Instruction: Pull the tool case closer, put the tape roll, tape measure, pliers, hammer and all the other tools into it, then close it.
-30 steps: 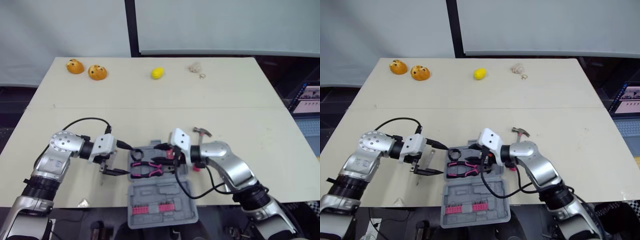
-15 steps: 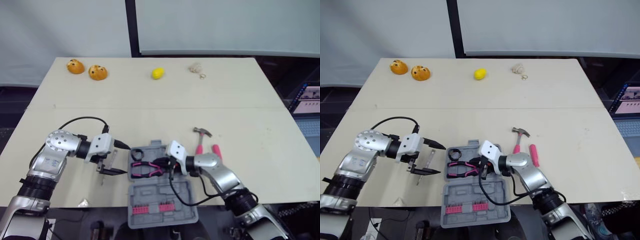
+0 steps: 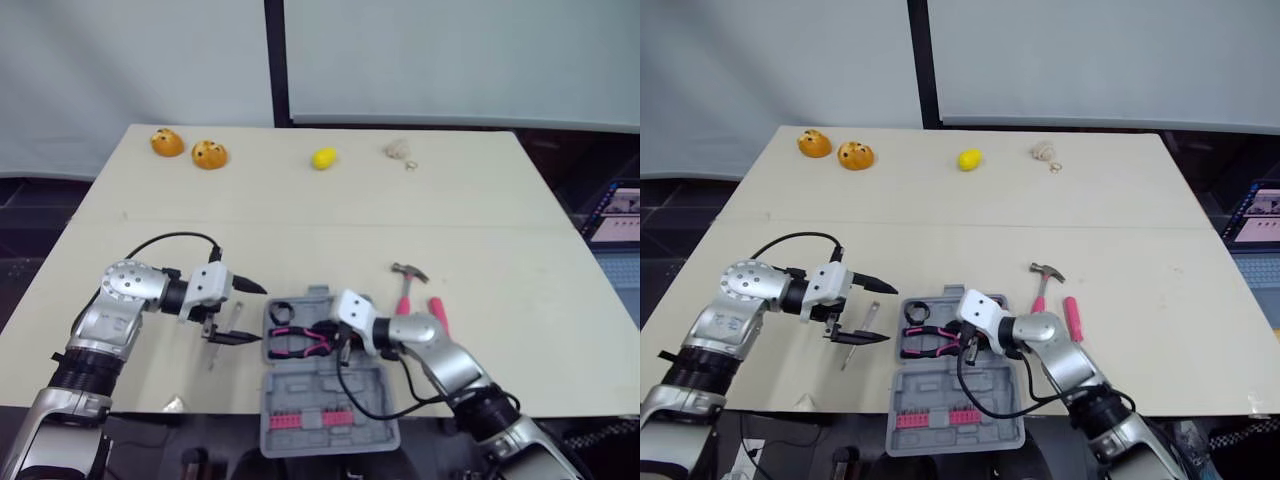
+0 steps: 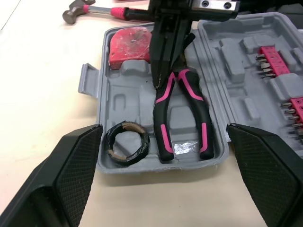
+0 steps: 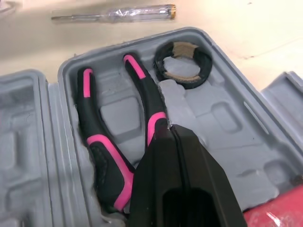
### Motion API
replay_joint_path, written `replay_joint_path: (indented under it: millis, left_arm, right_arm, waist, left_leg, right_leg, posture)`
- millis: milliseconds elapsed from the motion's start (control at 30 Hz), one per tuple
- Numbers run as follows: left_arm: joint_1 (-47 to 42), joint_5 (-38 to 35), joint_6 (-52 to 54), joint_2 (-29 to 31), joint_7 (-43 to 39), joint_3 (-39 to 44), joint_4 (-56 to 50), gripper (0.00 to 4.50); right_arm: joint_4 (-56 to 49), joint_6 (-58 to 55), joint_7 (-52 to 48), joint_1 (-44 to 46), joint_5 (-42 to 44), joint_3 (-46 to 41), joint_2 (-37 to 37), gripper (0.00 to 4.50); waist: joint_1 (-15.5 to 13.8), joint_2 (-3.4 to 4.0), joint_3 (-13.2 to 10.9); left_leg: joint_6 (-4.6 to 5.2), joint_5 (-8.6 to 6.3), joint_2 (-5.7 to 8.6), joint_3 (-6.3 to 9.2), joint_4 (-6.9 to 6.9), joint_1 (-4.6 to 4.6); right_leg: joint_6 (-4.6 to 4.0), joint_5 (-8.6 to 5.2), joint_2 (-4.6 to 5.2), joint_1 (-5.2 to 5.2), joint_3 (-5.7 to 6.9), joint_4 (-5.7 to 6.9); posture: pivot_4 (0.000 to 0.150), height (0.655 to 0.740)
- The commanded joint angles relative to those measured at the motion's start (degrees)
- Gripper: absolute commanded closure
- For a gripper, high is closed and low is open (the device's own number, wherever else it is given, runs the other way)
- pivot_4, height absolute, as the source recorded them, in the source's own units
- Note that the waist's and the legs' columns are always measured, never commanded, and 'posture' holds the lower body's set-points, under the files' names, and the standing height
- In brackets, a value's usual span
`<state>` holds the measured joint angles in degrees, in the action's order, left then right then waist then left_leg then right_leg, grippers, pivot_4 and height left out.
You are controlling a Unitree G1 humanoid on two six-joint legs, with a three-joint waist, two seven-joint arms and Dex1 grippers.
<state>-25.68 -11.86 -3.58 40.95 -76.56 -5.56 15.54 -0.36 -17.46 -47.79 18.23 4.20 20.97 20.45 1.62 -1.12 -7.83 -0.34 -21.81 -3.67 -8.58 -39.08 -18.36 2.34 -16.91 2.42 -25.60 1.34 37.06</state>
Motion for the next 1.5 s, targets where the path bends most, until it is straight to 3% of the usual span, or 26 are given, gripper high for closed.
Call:
replay_joint_path:
  millis: [33, 133, 233, 367, 400, 633, 900, 1033, 1200, 1333, 1500]
  left_arm:
    - [2.7, -3.3, 0.9, 0.6, 1.6, 4.1, -1.9, 0.0]
    - [6.6, -6.4, 5.4, 3.5, 0.9, 7.4, -3.5, 0.0]
    - [11.0, -8.1, 8.3, 6.5, 2.7, 12.0, -4.1, 0.0]
    - [16.3, -6.1, 7.6, 12.5, 4.7, 18.1, 4.3, 0.0]
    - [16.5, -5.6, 7.4, 13.6, 5.7, 19.3, 7.6, 0.0]
    - [17.1, -3.2, 2.0, 19.9, 4.5, 21.8, 23.5, 0.0]
    - [16.3, -3.3, -1.1, 21.8, 4.1, 22.6, 27.0, 0.0]
    - [17.6, -4.0, -0.6, 20.4, 3.7, 21.6, 20.7, 0.0]
    - [21.1, -7.7, 6.6, 18.3, -0.1, 18.6, 3.8, 0.0]
    - [22.5, -8.7, 9.5, 16.0, -1.6, 14.4, -7.4, 0.0]
    - [21.0, -4.2, 5.0, 11.8, -0.5, 7.9, -10.5, 0.0]
  right_arm:
    - [-13.3, -5.0, -2.1, -1.4, 7.4, -9.9, 5.7, 4.49]
    - [-21.6, -11.7, -5.8, -6.6, 14.8, -19.8, 14.7, 3.67]
    - [-25.7, -14.1, -11.3, -15.4, 19.9, -31.5, 24.6, 2.2]
    - [-20.8, -13.7, -18.7, -29.8, 21.4, -50.5, 33.3, 0.14]
    - [-19.1, -12.5, -19.9, -32.2, 20.8, -53.3, 34.4, 0.02]
    - [-6.9, -1.8, -25.0, -41.5, 14.2, -62.2, 39.8, 0.02]
    - [-3.5, -0.4, -24.7, -40.5, 15.2, -63.4, 39.7, 0.02]
    - [-5.9, -0.5, -23.8, -40.0, 15.9, -62.1, 38.6, 0.02]
    - [-14.0, -3.9, -22.6, -38.4, 18.9, -58.7, 37.0, 0.02]
    - [-23.0, -7.2, -20.0, -35.4, 21.0, -50.9, 35.9, 0.02]
    - [-27.7, -8.7, -17.0, -28.5, 19.1, -37.1, 34.8, 0.02]
  waist:
    - [0.0, 0.1, -0.1]
    - [0.0, 0.1, -0.2]
    - [-0.1, 0.04, -0.3]
    - [0.0, 0.05, -0.5]
    - [0.1, 0.0, -0.5]
    - [0.1, -0.22, -0.7]
    - [0.0, -0.15, -0.8]
    - [0.0, -0.14, -0.8]
    - [0.0, -0.04, -0.9]
    - [0.2, 0.0, -0.9]
    - [0.1, 0.03, -0.9]
  left_leg:
    - [0.01, 0.0, -0.01, 0.01, 0.0, -0.03]
    - [0.06, -0.06, -0.03, 0.04, 0.03, -0.07]
    - [0.08, -0.13, -0.06, 0.11, 0.16, -0.04]
    - [0.32, -0.27, -0.02, 0.1, 0.18, 0.09]
    - [0.42, -0.32, 0.0, 0.08, 0.2, 0.15]
    - [0.42, -0.33, 0.04, -0.03, 0.68, 0.33]
    - [0.18, -0.21, 0.03, -0.1, 0.84, 0.3]
    - [0.18, -0.22, 0.02, -0.09, 0.85, 0.31]
    - [0.16, -0.2, 0.02, -0.07, 0.85, 0.32]
    - [-0.04, -0.09, 0.02, -0.09, 0.84, 0.31]
    - [-0.14, -0.03, 0.08, -0.1, 0.83, 0.37]
  right_leg:
    - [0.01, 0.0, 0.0, -0.02, 0.0, -0.02]
    - [0.02, 0.01, 0.01, -0.03, 0.02, -0.12]
    - [0.02, -0.02, -0.02, -0.02, 0.07, -0.22]
    - [0.06, -0.01, 0.0, 0.14, 0.04, -0.26]
    - [0.06, -0.01, -0.01, 0.15, 0.01, -0.27]
    - [0.05, -0.01, -0.03, 0.14, -0.02, -0.44]
    - [0.05, -0.01, 0.03, 0.1, -0.02, -0.62]
    - [0.05, 0.0, 0.03, 0.1, -0.01, -0.56]
    - [0.05, 0.0, 0.04, 0.1, -0.03, -0.49]
    - [0.05, 0.0, 0.03, 0.1, -0.09, -0.43]
    - [0.05, 0.0, -0.03, 0.11, -0.14, -0.36]
  posture:
    - [0.15, 0.737]
    - [0.15, 0.737]
    - [0.15, 0.737]
    - [0.15, 0.737]
    - [0.15, 0.737]
    - [0.15, 0.737]
    - [0.15, 0.737]
    - [0.15, 0.737]
    - [0.15, 0.737]
    - [0.15, 0.737]
    - [0.15, 0.737]
